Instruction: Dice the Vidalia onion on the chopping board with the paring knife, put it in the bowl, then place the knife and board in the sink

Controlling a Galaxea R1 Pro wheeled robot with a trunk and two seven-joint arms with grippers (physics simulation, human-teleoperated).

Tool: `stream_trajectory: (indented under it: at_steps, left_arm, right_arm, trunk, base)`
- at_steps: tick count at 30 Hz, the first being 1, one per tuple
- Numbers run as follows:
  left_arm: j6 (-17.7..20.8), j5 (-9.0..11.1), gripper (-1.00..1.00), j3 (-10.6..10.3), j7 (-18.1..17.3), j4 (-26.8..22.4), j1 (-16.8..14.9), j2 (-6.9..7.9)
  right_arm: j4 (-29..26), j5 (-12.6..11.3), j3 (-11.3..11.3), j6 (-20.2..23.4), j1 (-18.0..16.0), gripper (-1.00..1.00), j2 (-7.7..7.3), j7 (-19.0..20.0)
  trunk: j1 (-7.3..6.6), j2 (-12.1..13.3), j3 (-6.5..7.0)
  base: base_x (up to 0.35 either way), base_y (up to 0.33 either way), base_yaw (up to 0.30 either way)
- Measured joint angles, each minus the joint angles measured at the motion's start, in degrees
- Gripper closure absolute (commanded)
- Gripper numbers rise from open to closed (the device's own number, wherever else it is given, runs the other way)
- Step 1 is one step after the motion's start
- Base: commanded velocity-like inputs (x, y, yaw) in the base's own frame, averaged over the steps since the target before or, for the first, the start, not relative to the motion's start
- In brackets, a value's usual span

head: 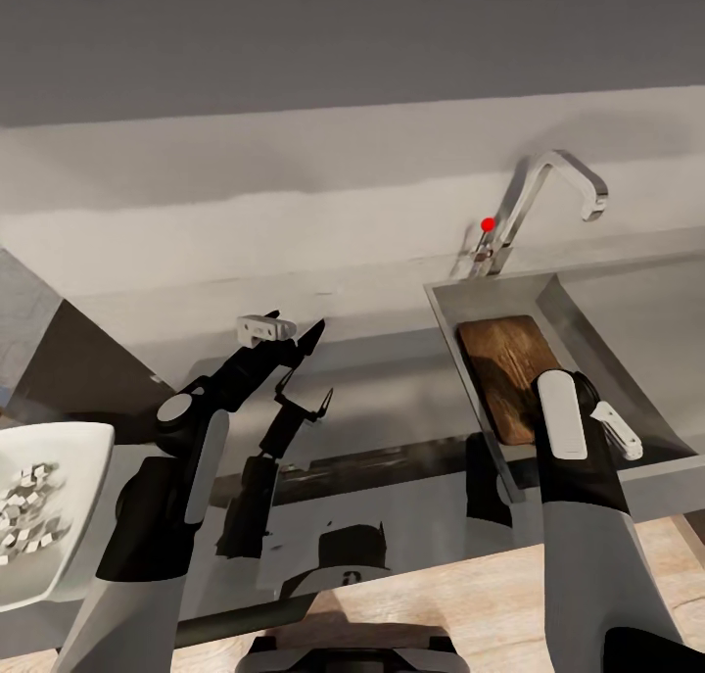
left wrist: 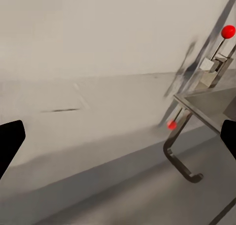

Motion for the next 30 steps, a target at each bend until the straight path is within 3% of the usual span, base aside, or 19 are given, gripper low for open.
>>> stream_trajectory:
  at_steps: [30]
  left_arm:
    - [0.0,0.0,-1.0,0.0,0.0,0.0,0.0,-0.01]
  right_arm:
    - [0.0,-0.1,0.1,-0.1,0.0,-1.0,0.0,0.2]
  trunk:
    - [0.0,0.0,1.78]
  base:
    - [0.0,0.0,0.0]
